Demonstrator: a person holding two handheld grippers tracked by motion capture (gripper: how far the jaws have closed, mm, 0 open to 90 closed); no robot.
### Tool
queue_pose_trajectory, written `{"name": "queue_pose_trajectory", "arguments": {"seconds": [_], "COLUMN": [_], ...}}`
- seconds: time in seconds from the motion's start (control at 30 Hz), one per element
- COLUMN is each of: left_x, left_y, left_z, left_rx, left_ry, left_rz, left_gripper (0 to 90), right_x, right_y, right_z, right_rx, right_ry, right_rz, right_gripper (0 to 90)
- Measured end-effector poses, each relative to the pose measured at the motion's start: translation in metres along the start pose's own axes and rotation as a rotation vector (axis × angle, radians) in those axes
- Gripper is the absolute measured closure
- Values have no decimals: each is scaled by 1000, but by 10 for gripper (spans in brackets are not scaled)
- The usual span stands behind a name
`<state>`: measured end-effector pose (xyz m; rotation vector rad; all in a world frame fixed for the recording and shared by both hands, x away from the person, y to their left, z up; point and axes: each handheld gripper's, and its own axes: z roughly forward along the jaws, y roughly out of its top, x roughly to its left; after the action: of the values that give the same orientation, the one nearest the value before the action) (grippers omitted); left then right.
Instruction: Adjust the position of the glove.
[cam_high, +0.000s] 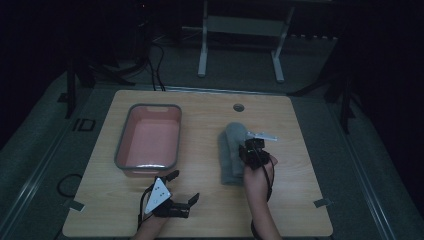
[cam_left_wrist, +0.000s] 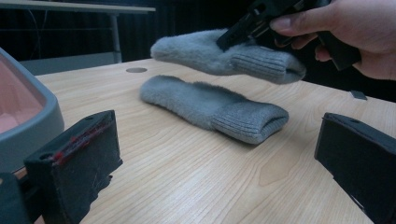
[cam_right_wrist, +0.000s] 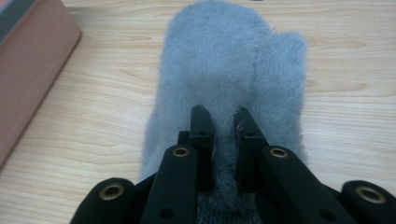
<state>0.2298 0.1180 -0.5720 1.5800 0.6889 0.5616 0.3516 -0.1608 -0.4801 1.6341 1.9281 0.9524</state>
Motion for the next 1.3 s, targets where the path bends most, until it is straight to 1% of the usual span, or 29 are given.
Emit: {"name": "queue_pose_trajectory", "arguments": {"seconds": [0.03,0.07,0.13,0.17,0.3,0.4,0.5,0.53,0.63,0.67,0.73,0.8,0.9,1.0,1.07,1.13,1.2,1.27,1.3], "left_x": [0,0,0,1,0,-2,-2,-2,-2,-2,-2,-2,-2,-2,-2,-2,-2,-2,-2], "left_y": [0,0,0,0,0,0,0,0,0,0,1,0,0,0,0,0,0,0,0], "left_z": [0,0,-1,-2,-2,-1,0,0,1,1,1,1,1,1,1,1,1,1,1], "left_rx": [0,-5,-4,-4,-2,5,12,13,11,12,14,12,10,10,12,12,11,11,11], "left_ry": [0,3,5,5,-3,-14,-13,-11,-9,-9,-8,-5,-7,-10,-13,-14,-15,-18,-18], "left_rz": [0,-6,-7,-12,-7,6,9,8,3,2,4,1,2,8,8,7,10,14,13], "left_gripper": [5,4,5,5,5,4,5,5,4,4,4,4,5,5,4,5,4,4,4], "right_x": [0,6,9,13,22,26,28,30,30,30,26,23,22,24,24,25,25,23,20], "right_y": [0,-1,-2,-5,-9,-13,-16,-18,-22,-24,-27,-29,-30,-31,-31,-29,-25,-20,-18], "right_z": [0,2,3,5,9,12,16,21,26,28,31,34,34,35,33,31,28,25,23], "right_rx": [0,-2,-3,-3,2,12,17,29,44,45,56,55,57,51,46,45,56,55,49], "right_ry": [0,5,6,17,3,-5,-6,-11,-18,-30,-13,3,11,15,29,47,57,70,83], "right_rz": [0,10,13,30,39,48,46,38,26,17,27,37,37,11,9,-1,-42,-53,-53], "right_gripper": [815,815,815,815,815,813,812,810,808,805,797,785,770,716,658,630,579,540,505]}}
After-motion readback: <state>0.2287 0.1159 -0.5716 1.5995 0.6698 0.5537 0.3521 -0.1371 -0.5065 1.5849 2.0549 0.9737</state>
